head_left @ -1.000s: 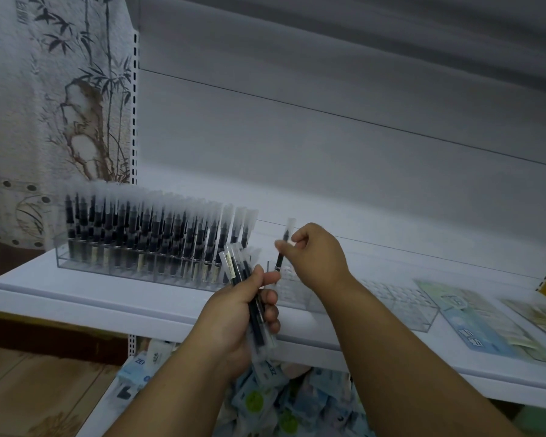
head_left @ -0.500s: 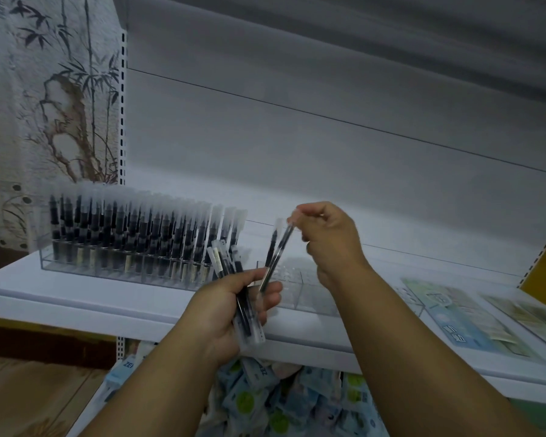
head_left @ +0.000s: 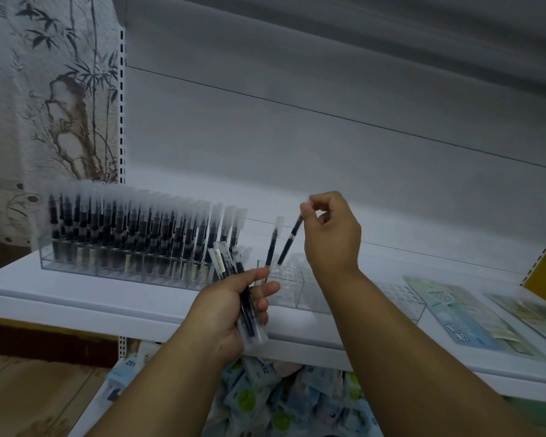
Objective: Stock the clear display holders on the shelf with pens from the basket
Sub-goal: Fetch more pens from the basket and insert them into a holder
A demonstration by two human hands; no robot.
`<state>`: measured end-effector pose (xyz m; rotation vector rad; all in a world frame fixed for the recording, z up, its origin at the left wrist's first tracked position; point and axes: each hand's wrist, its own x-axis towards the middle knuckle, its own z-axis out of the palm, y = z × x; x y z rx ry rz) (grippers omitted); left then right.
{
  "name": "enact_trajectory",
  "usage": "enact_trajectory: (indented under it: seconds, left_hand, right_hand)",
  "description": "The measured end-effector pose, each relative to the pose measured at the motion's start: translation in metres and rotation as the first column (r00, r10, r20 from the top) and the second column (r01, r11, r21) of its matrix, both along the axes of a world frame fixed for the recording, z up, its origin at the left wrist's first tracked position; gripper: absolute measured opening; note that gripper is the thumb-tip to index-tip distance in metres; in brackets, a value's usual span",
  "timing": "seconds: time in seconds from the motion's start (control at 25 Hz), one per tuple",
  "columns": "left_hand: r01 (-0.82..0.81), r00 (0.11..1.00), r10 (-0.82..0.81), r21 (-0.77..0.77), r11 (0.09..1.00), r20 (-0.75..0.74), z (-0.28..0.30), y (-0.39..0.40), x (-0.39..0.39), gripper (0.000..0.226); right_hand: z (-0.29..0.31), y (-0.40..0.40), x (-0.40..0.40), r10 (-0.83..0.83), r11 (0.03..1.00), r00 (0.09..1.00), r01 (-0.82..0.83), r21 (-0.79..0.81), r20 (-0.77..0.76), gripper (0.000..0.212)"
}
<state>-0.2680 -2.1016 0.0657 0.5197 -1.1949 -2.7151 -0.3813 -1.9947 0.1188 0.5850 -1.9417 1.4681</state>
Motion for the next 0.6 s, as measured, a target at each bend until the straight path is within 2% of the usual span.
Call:
enact_trajectory:
  seconds: [0.24, 0.32, 0.44, 0.52, 0.6]
  left_hand:
    - [0.017, 1.000, -0.017, 0.009, 1.000, -0.002, -0.002, 0.003, -0.003, 0.020]
    - [0.030, 1.000, -0.030, 0.004, 1.000, -0.005, -0.003, 0.006, -0.004, 0.021]
    - [0.049, 0.999, -0.049, -0.008, 0.999, -0.009, -0.003, 0.011, -0.003, 0.022]
    - [0.053, 0.998, -0.053, -0.010, 0.999, -0.013, -0.005, 0.011, -0.002, 0.022]
    - [0.057, 0.998, -0.057, -0.015, 0.998, -0.021, -0.006, 0.009, 0.001, 0.023]
  right_hand:
    - [-0.004, 0.003, -0.007, 0.024, 0.961, 0.999, -0.032, 0.274, 0.032, 0.010]
    - [0.006, 0.007, -0.009, -0.005, 0.905, 1.000, 0.013, 0.426, -0.020, 0.012]
    - [0.014, 0.002, -0.012, -0.012, 0.770, 0.998, 0.051, 0.636, -0.066, 0.013]
    - [0.015, -0.003, -0.012, 0.005, 0.726, 1.000, 0.003, 0.688, -0.009, 0.010]
    - [0.014, -0.002, -0.009, -0.016, 0.722, 0.999, 0.041, 0.690, -0.044, 0.016]
